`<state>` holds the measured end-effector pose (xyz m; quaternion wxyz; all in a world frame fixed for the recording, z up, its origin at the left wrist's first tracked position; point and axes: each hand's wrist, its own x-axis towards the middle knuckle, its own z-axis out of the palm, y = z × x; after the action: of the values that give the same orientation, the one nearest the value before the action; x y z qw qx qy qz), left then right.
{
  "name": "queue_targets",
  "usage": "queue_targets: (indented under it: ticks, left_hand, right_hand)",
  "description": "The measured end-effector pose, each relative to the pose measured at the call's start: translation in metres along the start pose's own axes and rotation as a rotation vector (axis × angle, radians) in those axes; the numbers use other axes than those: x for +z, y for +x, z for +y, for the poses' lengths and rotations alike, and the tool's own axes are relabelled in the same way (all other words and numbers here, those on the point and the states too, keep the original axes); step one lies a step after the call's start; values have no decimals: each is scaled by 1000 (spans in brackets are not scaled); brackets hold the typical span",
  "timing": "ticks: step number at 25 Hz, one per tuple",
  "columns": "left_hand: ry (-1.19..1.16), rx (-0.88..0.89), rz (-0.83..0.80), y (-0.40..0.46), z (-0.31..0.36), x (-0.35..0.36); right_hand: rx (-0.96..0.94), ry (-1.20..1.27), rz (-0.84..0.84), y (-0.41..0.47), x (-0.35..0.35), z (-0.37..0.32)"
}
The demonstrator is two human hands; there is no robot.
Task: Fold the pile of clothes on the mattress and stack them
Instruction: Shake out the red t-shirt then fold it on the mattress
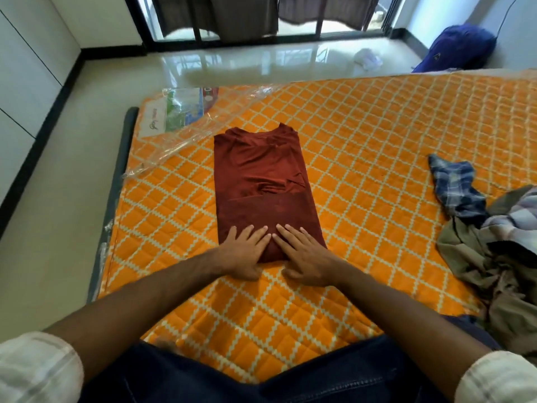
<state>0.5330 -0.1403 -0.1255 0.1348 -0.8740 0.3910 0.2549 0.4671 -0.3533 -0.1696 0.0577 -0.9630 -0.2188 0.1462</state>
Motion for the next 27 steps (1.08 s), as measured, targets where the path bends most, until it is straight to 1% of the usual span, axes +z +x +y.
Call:
queue_targets:
  ticks: [1, 2, 4, 5, 6, 7, 8, 11, 13, 17, 19, 23, 25, 27]
  left_hand:
    - [3, -35, 3, -3, 8, 8]
    - [-5, -76, 50, -2, 14, 14]
    - [-11, -153, 144, 5, 23, 24]
    - [-10, -190, 178, 7, 25, 26]
    - [-22, -211, 180, 7, 28, 28]
    - [-31, -216, 172, 5, 30, 30]
    - [-26, -214, 158, 2, 33, 33]
    - [-43, -172, 81, -18, 39, 32]
    - [-29, -139, 80, -33, 48, 35]
    - [-118, -72, -59, -62, 68, 43]
    - [-159, -29, -119, -73, 71, 42]
    - [-245, 153, -233, -92, 64, 24]
    - [-269, 162, -249, -100, 59, 13]
    - [-293, 148, -225, -105, 48, 1]
  right_hand:
    - [6, -37, 12, -5, 5, -3]
    - [26, -83, 14, -6, 5, -6]
    - [134, -132, -14, 0, 4, -9]
    - [164, -137, 9, 3, 2, -11]
    - [185, -103, 5, 5, 0, -16]
    - [191, -101, 43, 5, 1, -19]
    - [200, -132, 31, 0, 1, -25]
    - [152, -202, -28, -20, -5, -31]
    - [121, -231, -60, -36, -6, -35]
    - [56, -205, -235, -68, -12, -47]
    - [35, -174, -310, -81, -17, -55]
    - [25, -67, -457, -98, -38, -71]
    - [43, -12, -486, -101, -50, -78]
    - [46, 30, -505, -97, -70, -77]
